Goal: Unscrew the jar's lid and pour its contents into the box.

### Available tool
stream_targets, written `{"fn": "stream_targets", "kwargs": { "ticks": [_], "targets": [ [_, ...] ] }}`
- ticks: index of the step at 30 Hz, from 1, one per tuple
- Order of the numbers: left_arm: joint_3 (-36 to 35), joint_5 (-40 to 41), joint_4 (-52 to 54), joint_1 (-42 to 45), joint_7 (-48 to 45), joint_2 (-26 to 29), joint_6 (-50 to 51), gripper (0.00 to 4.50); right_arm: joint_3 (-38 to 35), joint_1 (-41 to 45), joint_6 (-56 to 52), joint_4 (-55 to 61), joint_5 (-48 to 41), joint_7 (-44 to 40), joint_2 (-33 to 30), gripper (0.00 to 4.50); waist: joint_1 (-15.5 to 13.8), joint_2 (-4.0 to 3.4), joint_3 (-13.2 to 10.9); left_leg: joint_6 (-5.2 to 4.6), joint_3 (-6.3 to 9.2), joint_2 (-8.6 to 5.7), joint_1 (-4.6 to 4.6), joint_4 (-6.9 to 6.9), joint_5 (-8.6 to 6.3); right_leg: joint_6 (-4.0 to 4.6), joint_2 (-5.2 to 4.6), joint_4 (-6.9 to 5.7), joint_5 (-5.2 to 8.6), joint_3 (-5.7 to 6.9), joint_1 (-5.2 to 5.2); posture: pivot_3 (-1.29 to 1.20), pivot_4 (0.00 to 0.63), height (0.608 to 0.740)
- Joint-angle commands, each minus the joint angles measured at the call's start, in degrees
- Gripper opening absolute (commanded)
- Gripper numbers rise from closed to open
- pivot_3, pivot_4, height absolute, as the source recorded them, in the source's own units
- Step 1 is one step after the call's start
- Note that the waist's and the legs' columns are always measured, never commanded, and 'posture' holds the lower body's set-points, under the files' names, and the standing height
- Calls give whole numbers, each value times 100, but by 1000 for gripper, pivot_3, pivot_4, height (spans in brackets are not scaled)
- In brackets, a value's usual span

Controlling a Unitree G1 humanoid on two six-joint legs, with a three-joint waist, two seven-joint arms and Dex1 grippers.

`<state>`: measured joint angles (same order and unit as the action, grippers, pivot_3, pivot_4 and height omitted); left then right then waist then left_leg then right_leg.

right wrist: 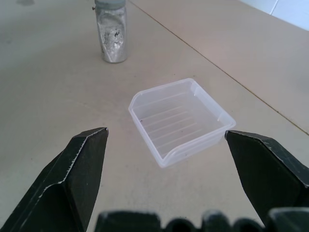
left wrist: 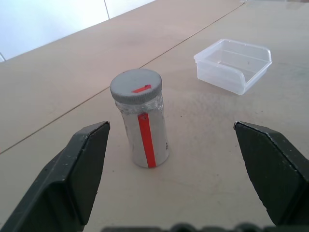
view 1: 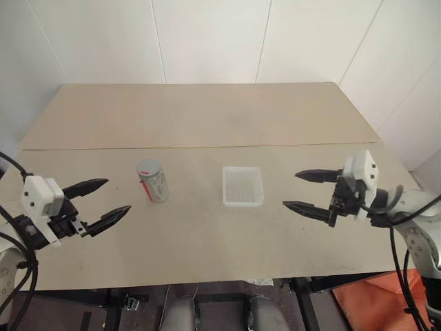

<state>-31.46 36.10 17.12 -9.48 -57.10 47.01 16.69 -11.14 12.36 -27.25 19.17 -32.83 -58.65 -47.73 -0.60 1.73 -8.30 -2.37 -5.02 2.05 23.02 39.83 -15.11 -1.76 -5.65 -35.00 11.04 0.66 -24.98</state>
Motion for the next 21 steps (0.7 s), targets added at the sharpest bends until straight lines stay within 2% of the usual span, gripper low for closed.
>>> {"fn": "stream_targets", "kwargs": {
  "ticks": [1,4,11,18,21],
  "targets": [
    [-72,30,79,103,17,8,-59,4481,-206,-5,2,271,-48,69,-126,4500,0,0,0,0,0,0,-1,0,0,1,0,0,1,0,0,0,150,740],
    [119,-93,116,113,160,-168,-134,4481,-75,-35,-23,314,197,199,-203,4500,0,0,0,0,-1,0,-3,-1,0,1,0,0,1,0,2,0,150,740],
    [194,-408,278,-207,602,-652,-327,4481,-17,409,-55,369,167,305,-168,4500,25,0,0,0,-3,1,-4,-2,0,2,1,0,1,-6,0,0,150,740],
    [857,-888,-492,559,915,-1100,-699,4481,393,834,-192,581,287,432,-131,4500,-22,1,0,1,2,-4,-10,2,1,26,-2,1,14,0,14,0,150,740],
    [1174,-1068,-955,1073,992,-1249,-858,4481,498,898,-185,669,251,457,-72,4500,-19,2,1,1,3,-5,-9,2,0,1,-1,3,0,0,15,0,150,740]
  ]
}}
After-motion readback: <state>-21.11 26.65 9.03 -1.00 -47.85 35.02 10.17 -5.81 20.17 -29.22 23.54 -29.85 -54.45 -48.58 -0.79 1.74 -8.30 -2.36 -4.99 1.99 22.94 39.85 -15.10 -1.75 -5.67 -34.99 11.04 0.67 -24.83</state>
